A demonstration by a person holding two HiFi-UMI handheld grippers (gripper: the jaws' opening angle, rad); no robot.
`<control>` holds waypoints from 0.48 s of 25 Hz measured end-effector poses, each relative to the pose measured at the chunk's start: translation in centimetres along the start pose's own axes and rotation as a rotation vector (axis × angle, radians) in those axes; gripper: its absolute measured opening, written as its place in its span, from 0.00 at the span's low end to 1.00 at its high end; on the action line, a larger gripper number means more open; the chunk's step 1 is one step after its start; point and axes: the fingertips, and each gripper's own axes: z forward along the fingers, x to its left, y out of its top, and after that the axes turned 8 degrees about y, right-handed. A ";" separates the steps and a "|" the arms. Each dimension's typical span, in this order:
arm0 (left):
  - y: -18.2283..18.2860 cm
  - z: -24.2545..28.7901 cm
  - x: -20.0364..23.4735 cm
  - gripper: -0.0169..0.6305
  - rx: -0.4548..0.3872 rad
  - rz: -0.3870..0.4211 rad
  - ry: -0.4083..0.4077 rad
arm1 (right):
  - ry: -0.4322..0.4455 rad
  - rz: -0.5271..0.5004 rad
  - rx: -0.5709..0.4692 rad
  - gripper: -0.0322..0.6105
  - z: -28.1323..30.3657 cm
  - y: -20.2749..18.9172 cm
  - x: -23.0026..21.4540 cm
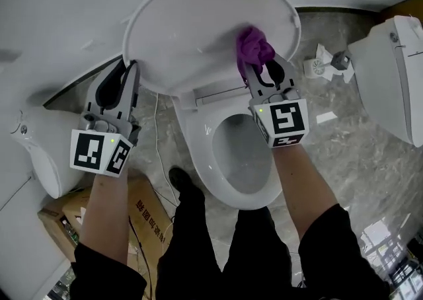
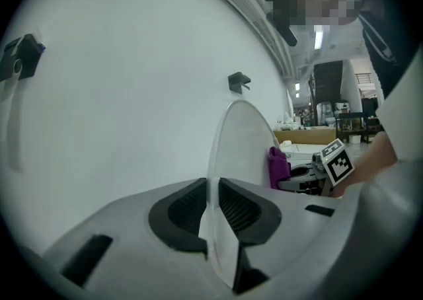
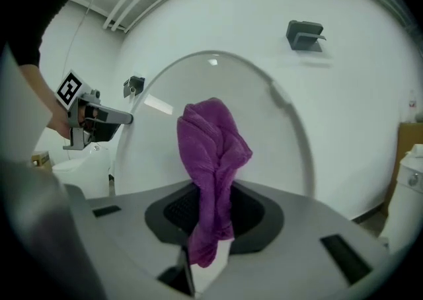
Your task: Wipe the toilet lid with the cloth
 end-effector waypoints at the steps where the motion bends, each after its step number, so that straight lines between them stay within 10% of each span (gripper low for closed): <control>1: 0.0 -0.1 0.1 0.13 0.001 -0.006 0.012 | -0.012 -0.002 0.001 0.20 -0.5 -0.1 -0.9; 12: 0.4 0.1 -0.3 0.13 -0.043 -0.009 -0.002 | -0.194 0.024 -0.018 0.20 -3.5 -2.9 -5.7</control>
